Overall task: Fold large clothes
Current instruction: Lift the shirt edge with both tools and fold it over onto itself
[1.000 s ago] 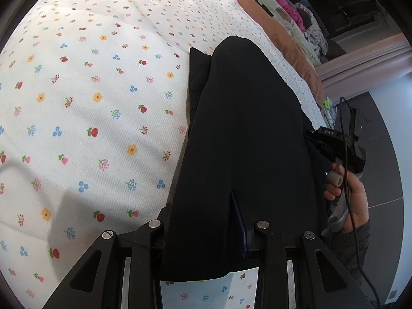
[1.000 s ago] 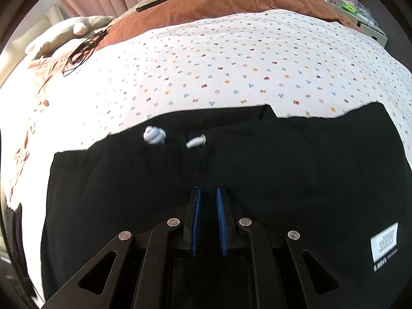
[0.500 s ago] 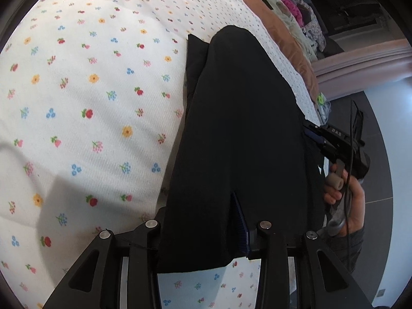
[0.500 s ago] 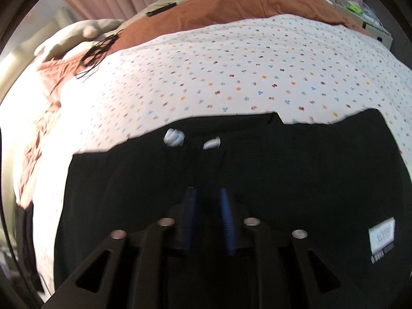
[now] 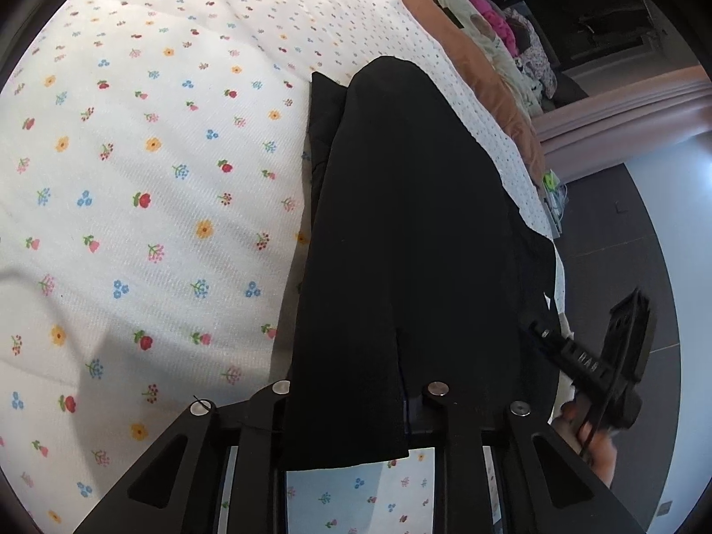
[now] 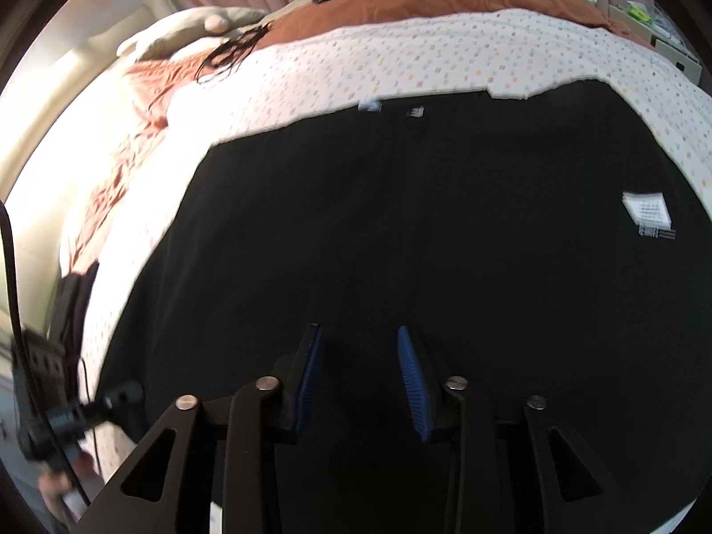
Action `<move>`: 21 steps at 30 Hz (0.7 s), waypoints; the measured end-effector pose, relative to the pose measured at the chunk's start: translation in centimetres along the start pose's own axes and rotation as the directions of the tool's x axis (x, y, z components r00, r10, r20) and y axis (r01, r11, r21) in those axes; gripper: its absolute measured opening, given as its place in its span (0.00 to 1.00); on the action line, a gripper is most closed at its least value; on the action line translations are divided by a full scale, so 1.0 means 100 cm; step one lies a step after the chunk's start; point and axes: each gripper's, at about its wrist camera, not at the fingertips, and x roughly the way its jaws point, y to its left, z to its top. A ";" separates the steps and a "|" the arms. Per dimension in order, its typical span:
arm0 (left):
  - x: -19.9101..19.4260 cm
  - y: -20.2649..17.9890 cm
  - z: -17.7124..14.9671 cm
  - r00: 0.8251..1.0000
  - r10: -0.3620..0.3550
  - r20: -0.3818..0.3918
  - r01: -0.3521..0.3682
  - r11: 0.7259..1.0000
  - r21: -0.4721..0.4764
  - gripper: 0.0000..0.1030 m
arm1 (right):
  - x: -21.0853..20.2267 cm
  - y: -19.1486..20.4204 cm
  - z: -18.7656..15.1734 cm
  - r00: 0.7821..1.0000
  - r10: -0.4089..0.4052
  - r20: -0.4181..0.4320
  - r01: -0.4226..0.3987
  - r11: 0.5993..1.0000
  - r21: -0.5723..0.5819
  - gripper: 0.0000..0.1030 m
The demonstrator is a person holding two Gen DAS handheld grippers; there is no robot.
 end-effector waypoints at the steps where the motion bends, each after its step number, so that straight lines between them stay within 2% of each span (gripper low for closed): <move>1: -0.002 -0.003 0.000 1.000 -0.005 0.004 0.005 1.000 0.004 0.19 | -0.001 0.000 -0.006 1.000 0.006 0.002 -0.006 1.000 0.002 0.26; 10: -0.023 -0.031 0.002 0.996 -0.049 0.077 0.047 0.998 0.035 0.12 | -0.017 -0.013 -0.048 0.998 0.049 0.027 -0.050 0.998 0.049 0.17; 14: -0.032 -0.054 0.000 0.992 -0.060 0.115 0.051 0.995 0.084 0.11 | -0.021 -0.015 -0.067 0.997 0.074 0.022 -0.075 0.995 0.061 0.15; 21: -0.045 -0.102 -0.001 0.987 -0.094 0.133 0.068 0.980 0.186 0.10 | -0.024 -0.018 -0.093 0.994 0.110 0.023 -0.112 0.991 0.075 0.14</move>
